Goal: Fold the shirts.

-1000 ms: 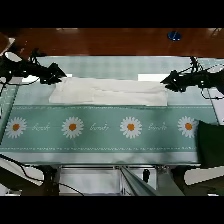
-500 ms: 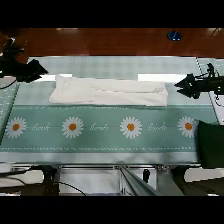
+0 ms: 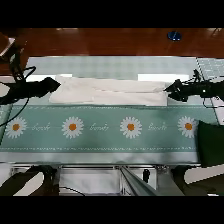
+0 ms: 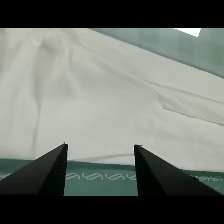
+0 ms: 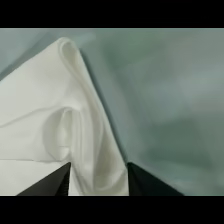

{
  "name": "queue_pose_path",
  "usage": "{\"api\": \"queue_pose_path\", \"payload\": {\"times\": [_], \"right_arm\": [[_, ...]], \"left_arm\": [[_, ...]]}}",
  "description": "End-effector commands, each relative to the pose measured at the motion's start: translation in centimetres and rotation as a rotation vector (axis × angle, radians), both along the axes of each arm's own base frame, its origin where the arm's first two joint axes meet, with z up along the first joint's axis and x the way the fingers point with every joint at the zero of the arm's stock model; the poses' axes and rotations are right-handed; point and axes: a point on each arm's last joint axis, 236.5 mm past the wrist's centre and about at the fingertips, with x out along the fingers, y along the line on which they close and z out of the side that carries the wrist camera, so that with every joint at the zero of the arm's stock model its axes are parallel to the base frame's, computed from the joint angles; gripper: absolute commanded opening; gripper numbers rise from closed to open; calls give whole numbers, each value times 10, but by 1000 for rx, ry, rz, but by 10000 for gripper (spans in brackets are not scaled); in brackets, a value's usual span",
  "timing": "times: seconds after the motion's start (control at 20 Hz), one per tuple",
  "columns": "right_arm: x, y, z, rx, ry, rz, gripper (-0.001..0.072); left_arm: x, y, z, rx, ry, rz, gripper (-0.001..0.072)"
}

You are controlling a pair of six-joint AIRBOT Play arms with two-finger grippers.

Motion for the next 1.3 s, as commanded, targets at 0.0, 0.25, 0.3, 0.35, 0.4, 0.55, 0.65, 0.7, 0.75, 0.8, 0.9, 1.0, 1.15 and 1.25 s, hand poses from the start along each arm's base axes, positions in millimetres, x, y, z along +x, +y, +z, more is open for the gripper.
{"api": "queue_pose_path", "payload": {"times": [0.0,0.25,0.3,0.35,0.4,0.55,0.65,0.7,0.75,0.8,0.9,1.0,1.15,1.25], "right_arm": [[-1,29,-12,11,22,52,416],[-11,54,-8,36,18,154,24],[-14,54,0,35,2,183,23],[-20,49,8,2,-6,213,23],[-27,39,17,-57,-8,244,23],[-58,19,64,-241,-69,309,23],[-79,14,105,-328,-153,302,23],[-90,16,123,-349,-190,294,23],[-104,20,142,-366,-230,291,23],[-118,25,156,-370,-258,285,23],[-143,33,180,-381,-312,265,23],[-163,39,203,-393,-362,254,23],[-179,50,229,-381,-437,232,23],[-183,63,242,-338,-479,234,23]], "left_arm": [[-2,-9,1,-25,-20,3,505],[0,-12,-2,-51,-9,12,491],[0,-12,-4,-50,-4,9,310],[0,-13,-5,-52,-1,8,25],[0,-16,-4,-51,-9,-2,23],[4,-49,6,-86,-52,-43,23],[5,-88,11,-94,-87,-114,22],[6,-111,13,-94,-94,-161,22],[5,-139,13,-98,-93,-220,22],[4,-166,11,-104,-82,-277,22],[-3,-224,3,-147,-35,-382,22],[-18,-279,-11,-190,51,-493,22],[-47,-347,-38,-190,161,-664,22],[-68,-382,-56,-200,244,-721,22]]}}
